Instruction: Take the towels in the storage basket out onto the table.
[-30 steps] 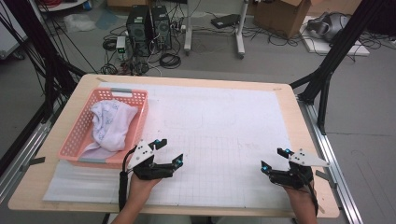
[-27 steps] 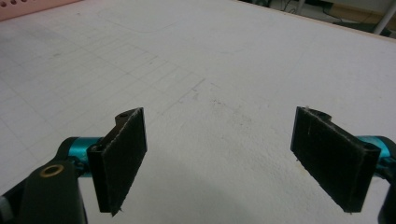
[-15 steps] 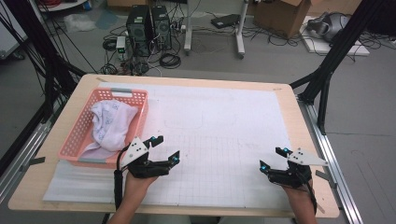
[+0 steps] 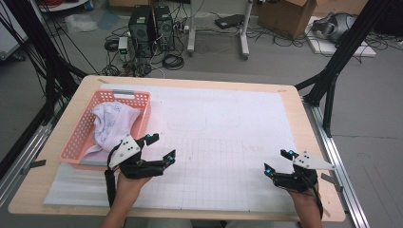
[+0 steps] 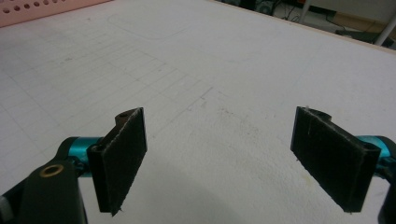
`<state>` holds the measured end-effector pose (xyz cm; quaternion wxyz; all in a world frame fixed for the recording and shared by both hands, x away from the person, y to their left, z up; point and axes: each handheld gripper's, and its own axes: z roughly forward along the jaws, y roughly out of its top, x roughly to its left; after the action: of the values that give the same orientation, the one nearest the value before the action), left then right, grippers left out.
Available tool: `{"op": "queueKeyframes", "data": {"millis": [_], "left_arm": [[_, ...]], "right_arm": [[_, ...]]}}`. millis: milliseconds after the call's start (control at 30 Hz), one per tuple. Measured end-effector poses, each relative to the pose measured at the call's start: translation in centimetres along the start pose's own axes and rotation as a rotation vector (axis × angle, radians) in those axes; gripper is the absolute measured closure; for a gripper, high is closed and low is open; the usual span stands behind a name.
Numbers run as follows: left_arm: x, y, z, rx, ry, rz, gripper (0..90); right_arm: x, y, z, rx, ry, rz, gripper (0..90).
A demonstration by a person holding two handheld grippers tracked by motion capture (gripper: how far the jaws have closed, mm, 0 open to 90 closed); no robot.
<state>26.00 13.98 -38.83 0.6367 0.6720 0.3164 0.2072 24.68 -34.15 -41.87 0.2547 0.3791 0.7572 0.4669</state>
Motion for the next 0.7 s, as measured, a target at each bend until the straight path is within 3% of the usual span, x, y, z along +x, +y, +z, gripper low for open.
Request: {"op": "queueKeyframes", "data": {"millis": [167,333,533,700], "left_arm": [[0.9,1.5,-0.9,-0.006,0.017,0.031,16.9],[1.6,2.7,-1.5,-0.012,0.025,0.036,16.9],[3.2,4.4,-2.5,-0.018,0.066,0.050,17.0],[4.7,5.4,-2.9,0.007,0.088,0.066,17.0]], "right_arm": [[0.0,0.0,-0.1,-0.004,0.000,0.003,17.5],[0.1,0.0,-0.4,-0.002,-0.003,0.002,17.5],[-0.1,-0.1,-0.7,-0.005,-0.008,0.009,17.5],[-0.1,-0.2,-0.8,-0.003,-0.011,0.009,17.5]]}}
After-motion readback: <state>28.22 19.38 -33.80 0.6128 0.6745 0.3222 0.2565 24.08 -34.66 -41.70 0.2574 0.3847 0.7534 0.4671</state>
